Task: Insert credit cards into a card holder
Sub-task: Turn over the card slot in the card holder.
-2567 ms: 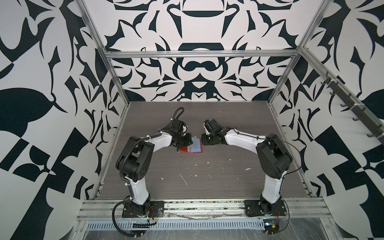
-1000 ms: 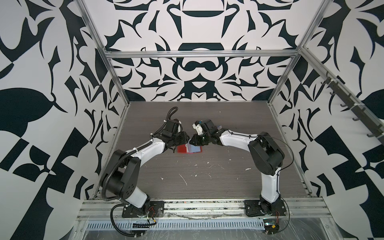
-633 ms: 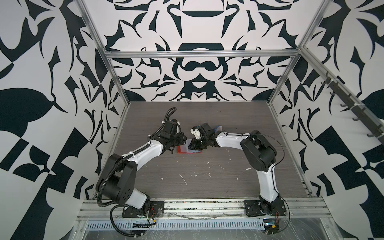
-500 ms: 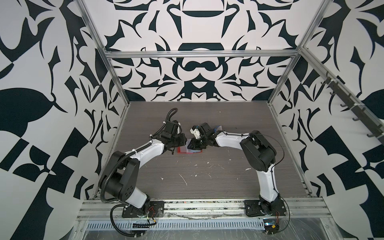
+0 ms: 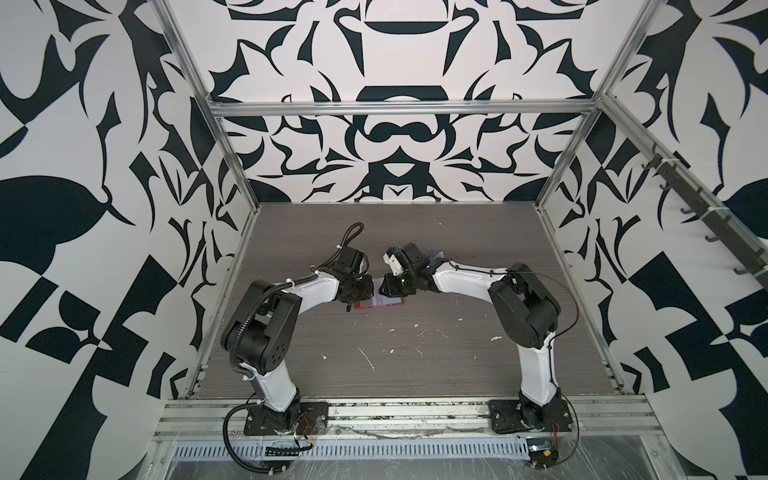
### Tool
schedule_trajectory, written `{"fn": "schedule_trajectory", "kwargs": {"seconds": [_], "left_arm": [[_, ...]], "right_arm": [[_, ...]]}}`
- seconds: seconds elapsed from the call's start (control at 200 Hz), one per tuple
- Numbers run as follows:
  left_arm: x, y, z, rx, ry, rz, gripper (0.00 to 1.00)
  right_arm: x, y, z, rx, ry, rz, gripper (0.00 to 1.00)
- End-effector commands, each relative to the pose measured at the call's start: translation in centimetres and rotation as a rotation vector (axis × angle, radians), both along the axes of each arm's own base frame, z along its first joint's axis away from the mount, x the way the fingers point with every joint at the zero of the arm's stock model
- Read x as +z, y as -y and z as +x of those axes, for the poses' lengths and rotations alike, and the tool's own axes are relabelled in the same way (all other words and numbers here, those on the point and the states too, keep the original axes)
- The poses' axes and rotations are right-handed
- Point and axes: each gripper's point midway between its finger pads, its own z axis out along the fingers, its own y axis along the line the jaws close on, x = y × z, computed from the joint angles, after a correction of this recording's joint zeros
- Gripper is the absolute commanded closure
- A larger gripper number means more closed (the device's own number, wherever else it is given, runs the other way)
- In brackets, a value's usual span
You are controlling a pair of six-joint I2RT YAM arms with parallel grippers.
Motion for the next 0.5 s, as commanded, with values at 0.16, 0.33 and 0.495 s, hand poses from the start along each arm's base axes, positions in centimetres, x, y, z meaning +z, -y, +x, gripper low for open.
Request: {"fn": "schedule_trajectory", "kwargs": {"seconds": [0.16, 0.33, 0.495], "left_arm": [[5.7, 2.4, 1.7, -0.051, 0.059, -0.052, 0.72], [7.5, 5.9, 2.7, -0.115, 0.061, -0.090, 0.68], [8.2, 10.3, 3.3, -0.199, 0.058, -0.117, 0.57]], "right_arm": [[5.9, 6.2, 1.5, -0.061, 0.201, -0.210, 0.74], [7.6, 11.0, 2.4, -0.117, 0.224, -0.270, 0.71], [8.5, 15.5, 3.4, -0.191, 0.216, -0.279, 0.70]]}}
